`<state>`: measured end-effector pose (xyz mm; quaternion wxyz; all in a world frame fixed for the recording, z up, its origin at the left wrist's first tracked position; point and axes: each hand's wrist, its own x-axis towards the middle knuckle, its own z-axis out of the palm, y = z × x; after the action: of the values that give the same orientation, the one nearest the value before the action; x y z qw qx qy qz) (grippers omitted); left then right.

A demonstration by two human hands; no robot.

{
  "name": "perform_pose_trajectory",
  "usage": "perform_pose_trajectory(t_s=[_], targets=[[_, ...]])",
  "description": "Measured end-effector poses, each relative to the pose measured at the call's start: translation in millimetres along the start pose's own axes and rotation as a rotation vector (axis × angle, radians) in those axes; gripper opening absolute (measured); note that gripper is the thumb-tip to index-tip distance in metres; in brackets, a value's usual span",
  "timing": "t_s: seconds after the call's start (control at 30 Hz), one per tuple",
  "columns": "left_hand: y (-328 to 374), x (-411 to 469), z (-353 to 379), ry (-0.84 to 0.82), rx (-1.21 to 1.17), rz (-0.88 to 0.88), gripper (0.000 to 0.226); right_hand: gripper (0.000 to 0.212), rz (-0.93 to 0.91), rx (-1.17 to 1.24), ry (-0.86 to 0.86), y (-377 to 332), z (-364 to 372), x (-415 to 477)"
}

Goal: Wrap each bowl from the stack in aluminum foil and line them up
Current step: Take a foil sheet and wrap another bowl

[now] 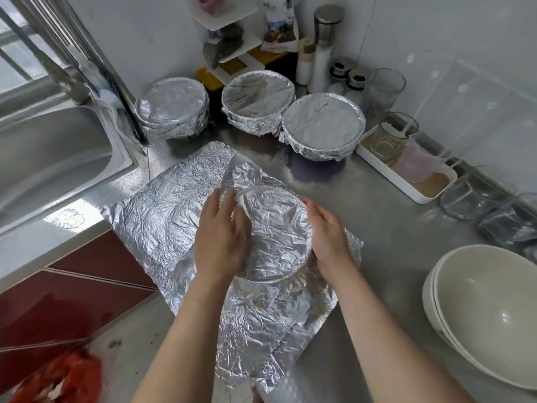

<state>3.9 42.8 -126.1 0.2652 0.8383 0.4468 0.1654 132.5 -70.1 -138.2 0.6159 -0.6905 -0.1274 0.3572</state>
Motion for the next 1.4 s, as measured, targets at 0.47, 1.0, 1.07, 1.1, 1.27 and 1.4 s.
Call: perform_pose_trajectory(t_s=[0.47, 1.0, 1.07, 1.1, 1.27, 1.4], targets=[[-1.5, -2.8, 9.5, 0.061, -0.059, -0.037, 0.045, 0.046, 0.046, 0.065, 0.067, -1.2, 7.2, -7.6], [34.4, 27.1, -27.1, -0.071, -0.052, 0.166, 0.042, 0.042, 0.041, 0.246, 0.311, -21.1, 15.1, -32.7], [35.7, 34.0, -24.4, -0.139, 0.035, 0.174, 0.039, 0.04, 0.05, 0.251, 0.358, -12.9, 18.8, -42.2], [36.8, 32.6, -20.7, -0.156, 0.07, 0.173, 0.035, 0.04, 0.051, 0.248, 0.374, -8.5, 19.8, -46.1], [25.7, 17.1, 1.4, -0.209, 0.124, 0.147, 0.042, 0.038, 0.064, 0.154, 0.349, 6.4, 23.9, -58.6], [20.1, 13.0, 9.8, -0.126, 0.175, 0.183, 0.045, 0.039, -0.014, -0.091, 0.342, 8.5, 17.3, -50.9]])
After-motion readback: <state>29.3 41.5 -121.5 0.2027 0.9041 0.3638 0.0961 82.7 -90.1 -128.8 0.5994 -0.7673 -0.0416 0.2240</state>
